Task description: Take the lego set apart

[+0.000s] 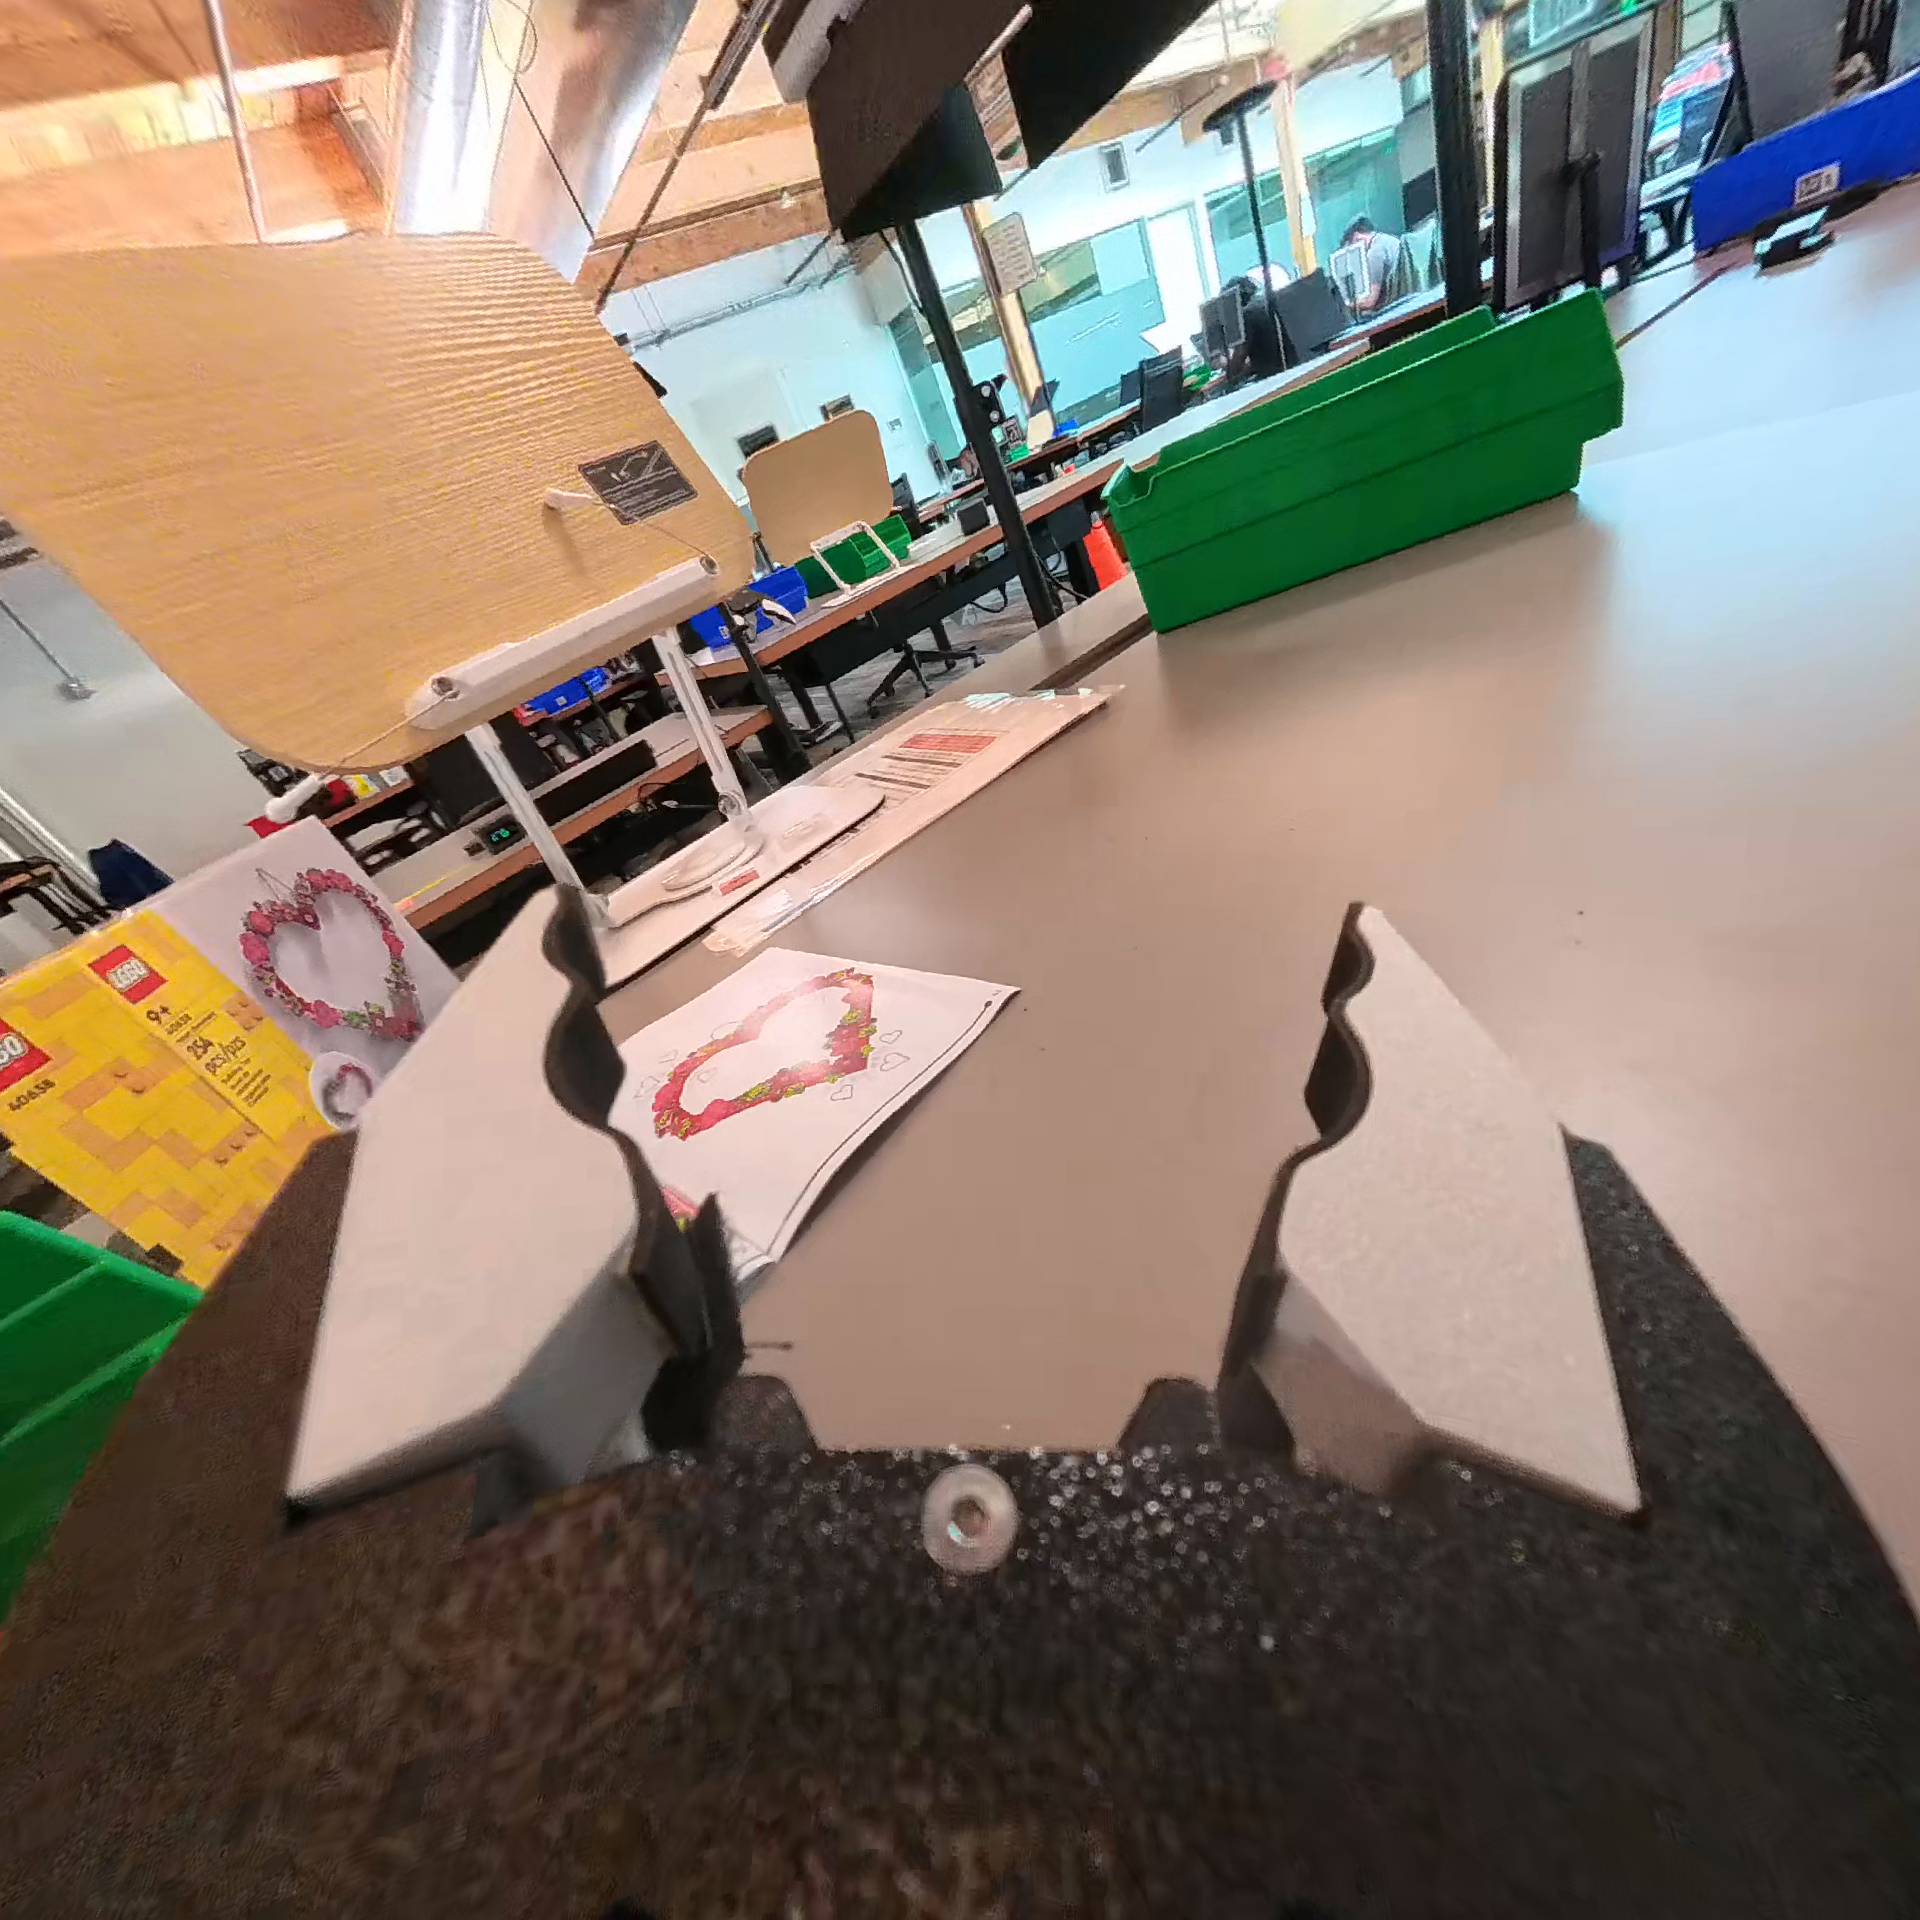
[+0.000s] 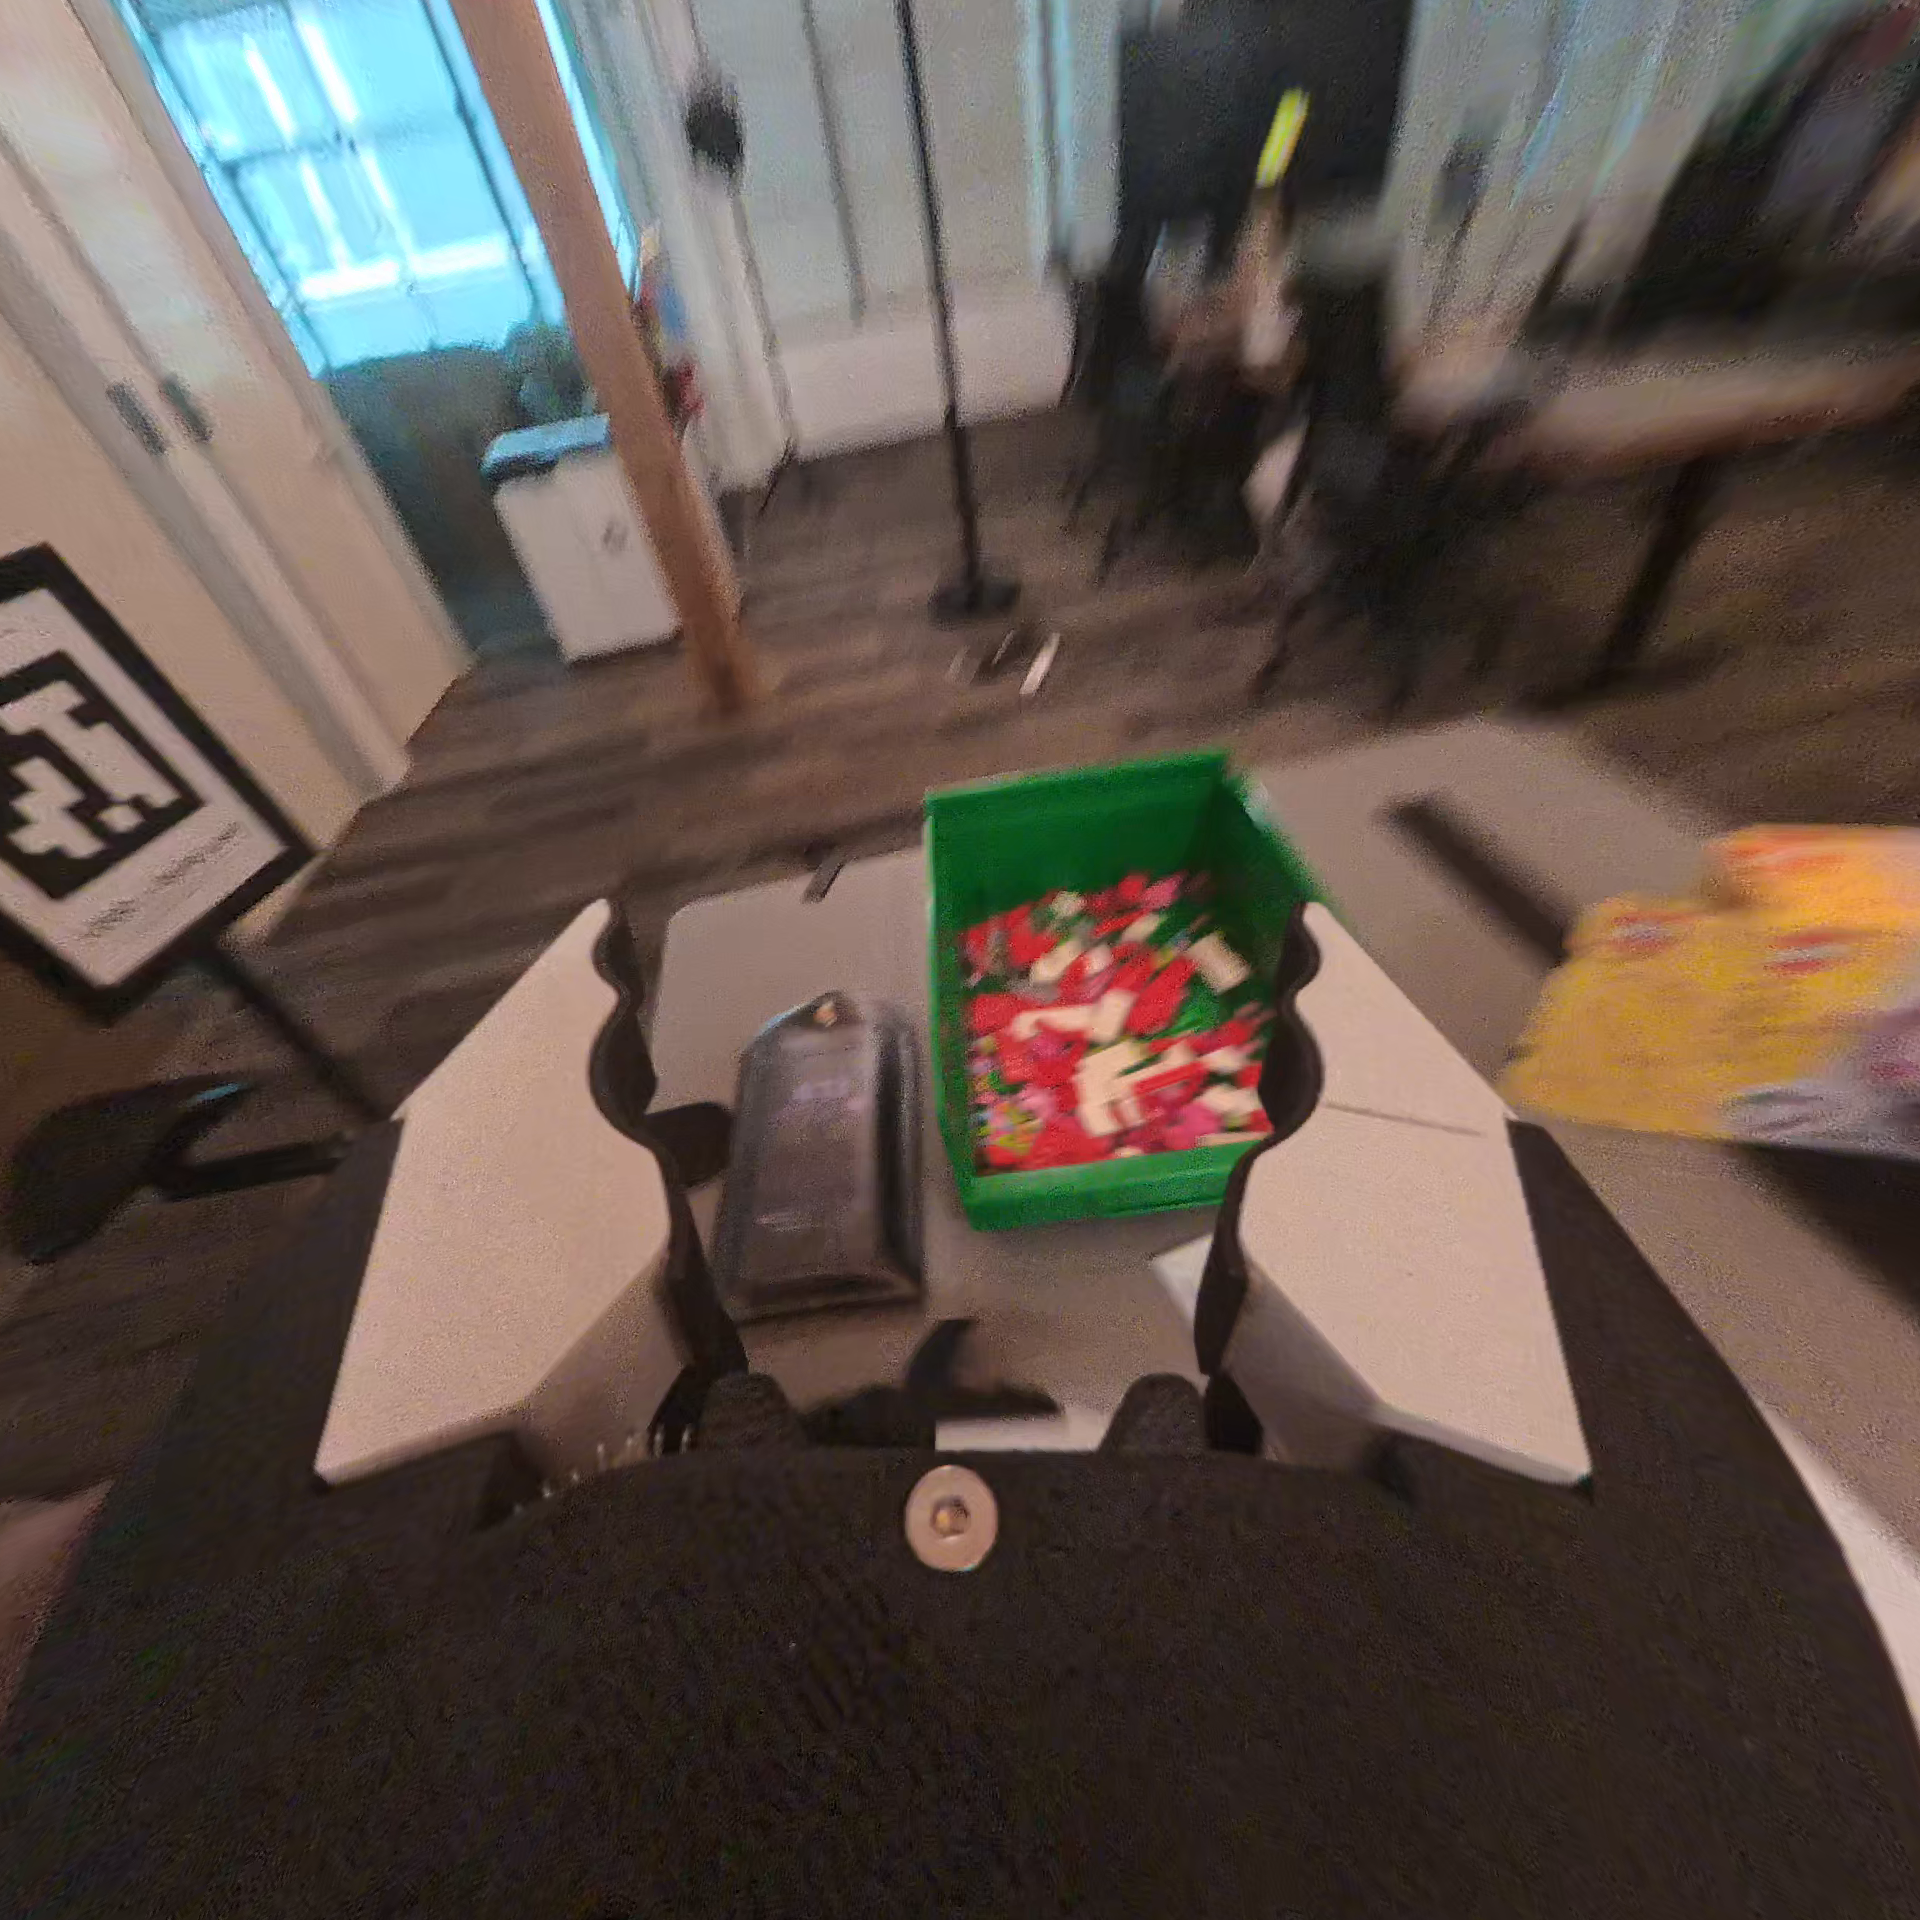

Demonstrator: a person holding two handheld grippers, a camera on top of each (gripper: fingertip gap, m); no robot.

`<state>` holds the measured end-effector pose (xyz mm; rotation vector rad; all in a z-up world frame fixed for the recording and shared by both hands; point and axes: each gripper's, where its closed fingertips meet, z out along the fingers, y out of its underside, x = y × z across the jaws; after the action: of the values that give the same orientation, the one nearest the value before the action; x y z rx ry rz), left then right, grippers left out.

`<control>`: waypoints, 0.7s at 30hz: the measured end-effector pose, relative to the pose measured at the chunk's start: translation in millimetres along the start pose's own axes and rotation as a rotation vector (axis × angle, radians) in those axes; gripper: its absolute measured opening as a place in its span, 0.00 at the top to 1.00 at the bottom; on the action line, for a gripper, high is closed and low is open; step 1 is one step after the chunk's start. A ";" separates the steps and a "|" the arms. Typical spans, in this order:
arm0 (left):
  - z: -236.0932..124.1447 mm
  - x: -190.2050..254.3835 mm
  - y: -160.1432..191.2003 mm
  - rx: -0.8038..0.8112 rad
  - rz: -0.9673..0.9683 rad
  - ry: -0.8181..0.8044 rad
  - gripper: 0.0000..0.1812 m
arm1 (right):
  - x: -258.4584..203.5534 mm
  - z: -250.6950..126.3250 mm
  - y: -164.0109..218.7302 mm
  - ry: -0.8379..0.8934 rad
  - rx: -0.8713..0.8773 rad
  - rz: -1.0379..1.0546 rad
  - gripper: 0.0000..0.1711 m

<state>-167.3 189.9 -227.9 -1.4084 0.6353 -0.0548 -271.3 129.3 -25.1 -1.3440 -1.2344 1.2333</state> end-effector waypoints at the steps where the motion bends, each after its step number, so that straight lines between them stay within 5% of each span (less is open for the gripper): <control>1: 0.3 0.2 -0.1 -0.002 0.012 -0.004 0.26 | -11.0 -51.0 -6.3 0.077 0.111 -0.087 0.32; 6: -2.8 -10.2 -4.2 0.017 0.034 -0.071 0.24 | -74.2 -306.8 65.7 0.620 0.398 -0.396 0.46; 10: -8.0 -26.6 -5.3 0.027 0.006 -0.155 0.23 | -139.5 -472.2 197.2 1.106 0.228 -0.438 0.42; 16: -11.4 -38.0 -8.6 0.022 0.073 -0.253 0.21 | -256.9 -632.7 359.2 1.531 -0.081 -0.154 0.43; 19: -20.7 -34.6 -16.7 -0.003 0.087 -0.302 0.35 | -307.1 -699.8 397.1 1.724 0.049 0.041 0.43; 21: -24.9 -21.5 -35.5 0.074 0.013 -0.316 0.34 | -335.2 -737.0 415.9 1.813 0.175 0.146 0.43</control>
<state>-184.6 169.5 -187.5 -1.3065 0.3768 0.1509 500.3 -237.4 -339.3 -1.6220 0.2744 -0.1255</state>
